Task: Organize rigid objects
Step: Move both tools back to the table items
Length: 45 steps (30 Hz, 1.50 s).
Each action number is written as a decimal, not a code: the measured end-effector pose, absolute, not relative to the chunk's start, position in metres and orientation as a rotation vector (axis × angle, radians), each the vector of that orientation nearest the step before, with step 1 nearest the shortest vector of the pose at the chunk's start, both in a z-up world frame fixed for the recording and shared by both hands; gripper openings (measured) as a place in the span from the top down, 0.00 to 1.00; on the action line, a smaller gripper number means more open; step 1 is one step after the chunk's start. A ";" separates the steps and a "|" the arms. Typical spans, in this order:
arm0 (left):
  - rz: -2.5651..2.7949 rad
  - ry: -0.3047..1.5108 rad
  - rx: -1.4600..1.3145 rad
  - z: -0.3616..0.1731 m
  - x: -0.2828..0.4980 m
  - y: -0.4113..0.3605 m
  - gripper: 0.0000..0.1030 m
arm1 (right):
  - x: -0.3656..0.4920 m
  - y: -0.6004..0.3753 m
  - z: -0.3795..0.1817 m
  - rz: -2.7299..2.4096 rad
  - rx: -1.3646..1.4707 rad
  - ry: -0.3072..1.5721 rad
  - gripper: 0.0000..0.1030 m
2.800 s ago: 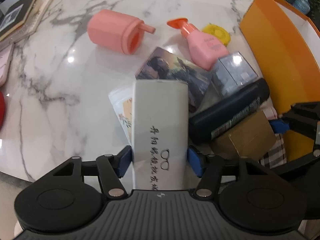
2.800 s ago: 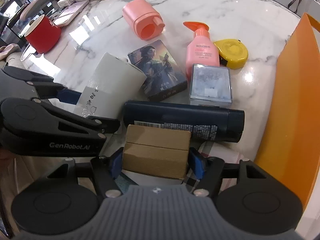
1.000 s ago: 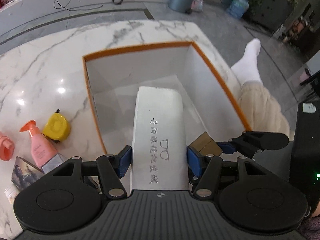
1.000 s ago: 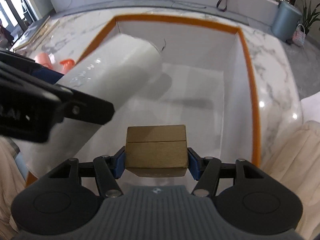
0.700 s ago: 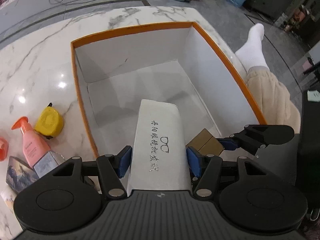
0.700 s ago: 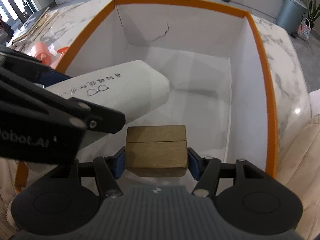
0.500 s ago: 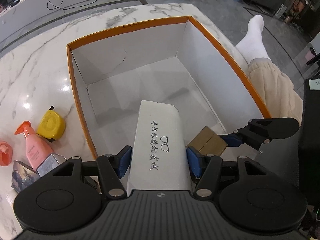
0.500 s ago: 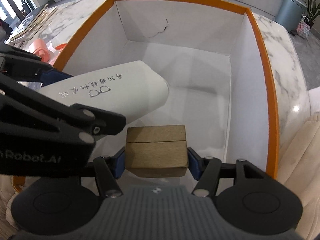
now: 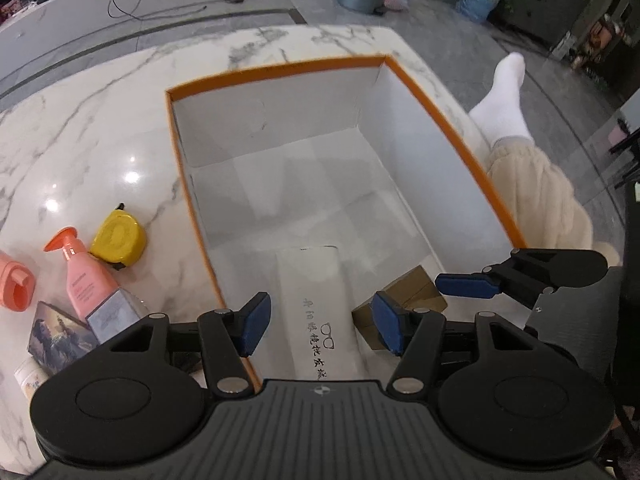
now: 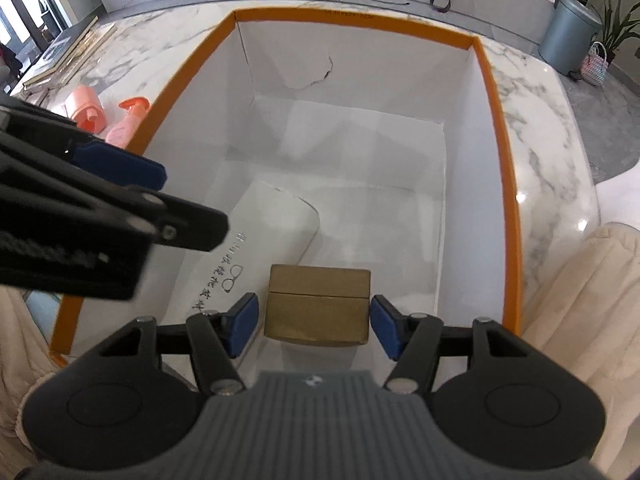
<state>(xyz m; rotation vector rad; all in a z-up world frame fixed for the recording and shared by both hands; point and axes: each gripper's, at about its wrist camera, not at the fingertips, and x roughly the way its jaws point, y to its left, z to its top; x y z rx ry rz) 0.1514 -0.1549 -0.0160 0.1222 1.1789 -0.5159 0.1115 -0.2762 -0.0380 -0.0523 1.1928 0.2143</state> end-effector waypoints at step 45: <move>-0.067 1.308 -0.044 -0.069 0.149 0.097 0.32 | 0.131 -0.035 -0.058 0.709 -0.564 1.095 0.48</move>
